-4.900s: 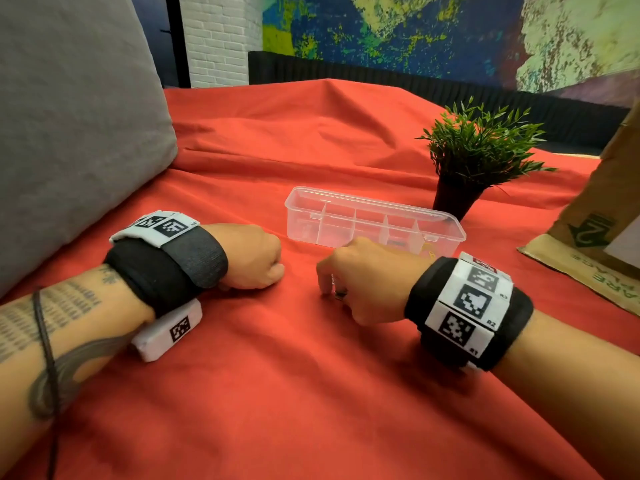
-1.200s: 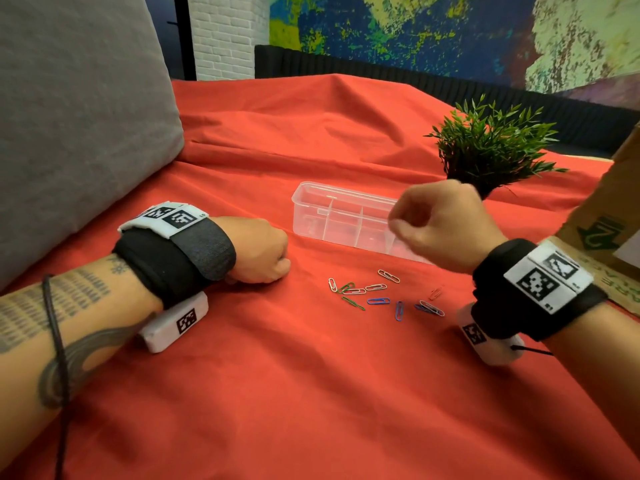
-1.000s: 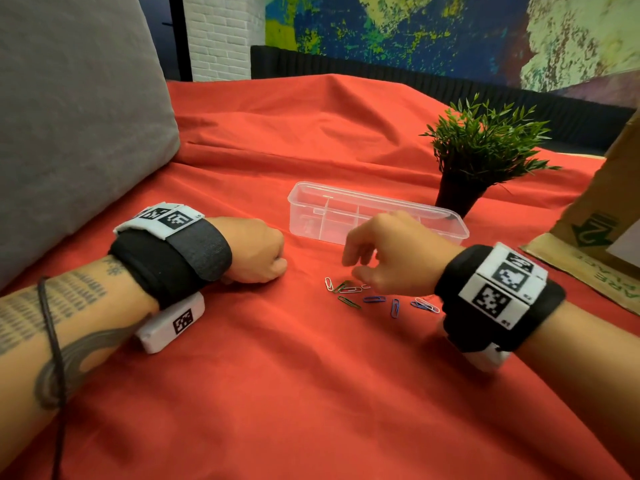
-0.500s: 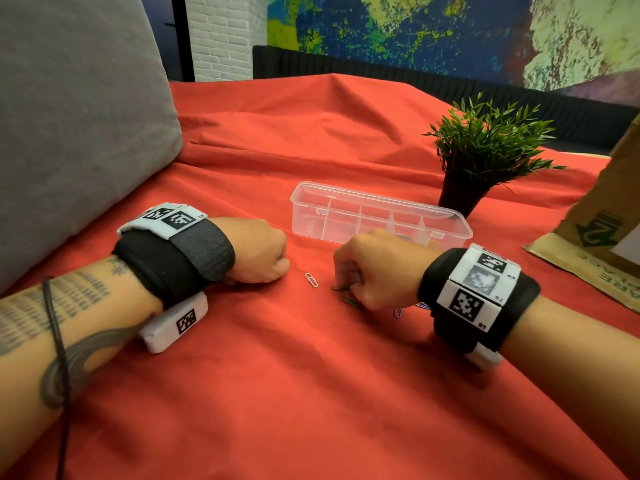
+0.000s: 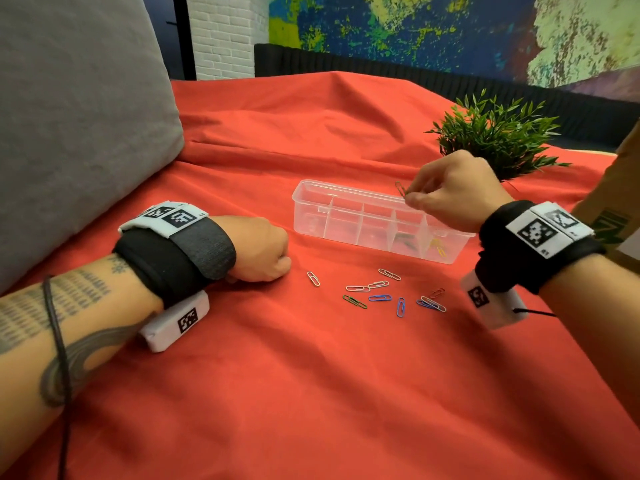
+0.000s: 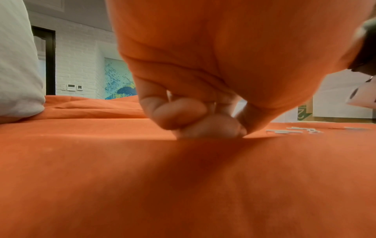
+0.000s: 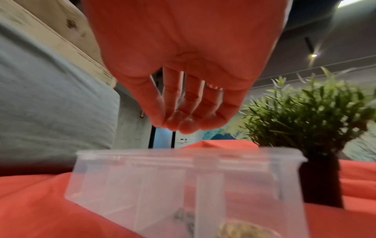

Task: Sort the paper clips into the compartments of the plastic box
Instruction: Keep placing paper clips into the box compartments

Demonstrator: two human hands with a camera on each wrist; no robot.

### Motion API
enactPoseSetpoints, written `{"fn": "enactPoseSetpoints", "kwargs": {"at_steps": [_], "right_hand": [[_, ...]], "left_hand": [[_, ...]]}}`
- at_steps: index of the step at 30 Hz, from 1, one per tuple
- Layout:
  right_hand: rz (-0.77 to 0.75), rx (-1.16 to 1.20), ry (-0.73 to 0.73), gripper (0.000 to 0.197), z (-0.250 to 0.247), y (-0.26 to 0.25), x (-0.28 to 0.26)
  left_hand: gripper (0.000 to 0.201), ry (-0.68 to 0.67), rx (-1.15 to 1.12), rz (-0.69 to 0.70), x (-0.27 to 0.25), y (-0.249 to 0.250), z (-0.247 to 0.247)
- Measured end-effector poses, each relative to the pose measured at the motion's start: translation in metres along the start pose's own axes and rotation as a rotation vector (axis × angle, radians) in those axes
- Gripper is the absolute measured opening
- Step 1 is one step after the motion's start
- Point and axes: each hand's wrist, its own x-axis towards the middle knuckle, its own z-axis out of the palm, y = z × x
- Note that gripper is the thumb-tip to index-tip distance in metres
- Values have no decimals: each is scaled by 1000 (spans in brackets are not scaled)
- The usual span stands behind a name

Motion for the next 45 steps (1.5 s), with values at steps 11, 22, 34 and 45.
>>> {"fn": "enactPoseSetpoints", "kwargs": {"at_steps": [11, 22, 34, 45], "right_hand": [[91, -68, -8, 19, 22, 17, 11], [-314, -103, -461, 12, 18, -62, -47], [-335, -294, -583, 28, 41, -82, -61], [-273, -75, -311, 18, 16, -46, -35]], "left_hand": [[48, 7, 0, 9, -1, 0, 0], [47, 5, 2, 12, -3, 2, -3], [48, 34, 29, 33, 0, 0, 2], [47, 0, -15, 7, -4, 2, -2]]}}
